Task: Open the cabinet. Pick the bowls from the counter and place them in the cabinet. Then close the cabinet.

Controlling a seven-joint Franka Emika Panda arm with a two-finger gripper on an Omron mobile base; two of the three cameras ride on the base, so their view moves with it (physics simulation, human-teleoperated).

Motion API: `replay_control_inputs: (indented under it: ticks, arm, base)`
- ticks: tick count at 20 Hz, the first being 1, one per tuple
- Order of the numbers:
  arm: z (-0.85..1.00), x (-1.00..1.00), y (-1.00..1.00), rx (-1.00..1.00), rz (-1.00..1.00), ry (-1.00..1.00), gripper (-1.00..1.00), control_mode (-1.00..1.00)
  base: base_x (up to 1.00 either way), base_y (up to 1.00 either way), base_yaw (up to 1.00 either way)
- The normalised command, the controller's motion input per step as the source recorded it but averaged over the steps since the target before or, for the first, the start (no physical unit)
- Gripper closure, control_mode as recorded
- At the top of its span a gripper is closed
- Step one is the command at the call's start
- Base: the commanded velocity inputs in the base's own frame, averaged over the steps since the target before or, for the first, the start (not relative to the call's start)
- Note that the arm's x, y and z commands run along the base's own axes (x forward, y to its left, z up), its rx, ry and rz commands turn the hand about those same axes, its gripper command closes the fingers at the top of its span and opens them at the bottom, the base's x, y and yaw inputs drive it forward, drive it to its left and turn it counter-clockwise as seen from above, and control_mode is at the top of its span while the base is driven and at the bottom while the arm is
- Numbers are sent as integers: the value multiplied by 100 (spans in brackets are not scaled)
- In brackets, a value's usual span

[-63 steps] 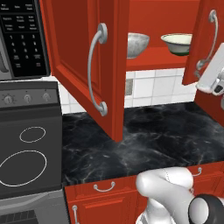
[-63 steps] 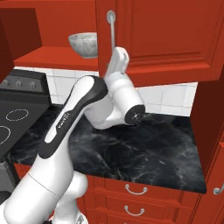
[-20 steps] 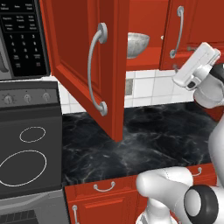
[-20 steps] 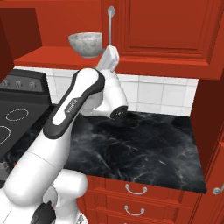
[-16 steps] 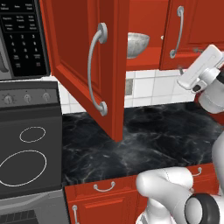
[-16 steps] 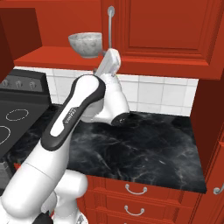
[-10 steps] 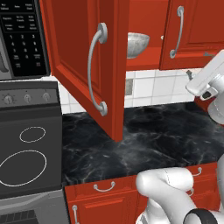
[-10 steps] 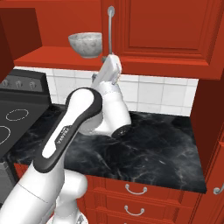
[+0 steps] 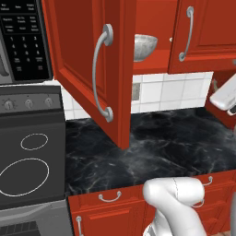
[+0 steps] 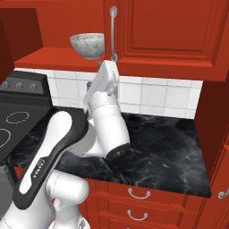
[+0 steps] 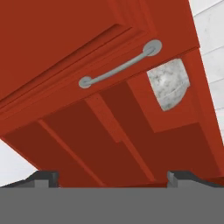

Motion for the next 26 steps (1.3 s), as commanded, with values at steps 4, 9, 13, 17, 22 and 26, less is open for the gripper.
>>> replay_control_inputs:
  ticks: [4,9,13,17,22,26]
  arm:
    - [36,-78,-17,0,0,1,-100,-100]
    - [16,-60,-7,0,0,2,-100,-100]
    - [3,-65,-5,0,0,2,-100,-100]
    - [6,-76,-4,0,0,0,-100,-100]
    - [0,-63,9,0,0,0,-100,-100]
    - [-66,-11,72,0,0,-7,-100,-100]
  base:
    - [0,0,0]
    - [0,0,0]
    - [0,0,0]
    - [0,0,0]
    - [0,0,0]
    - [0,0,0]
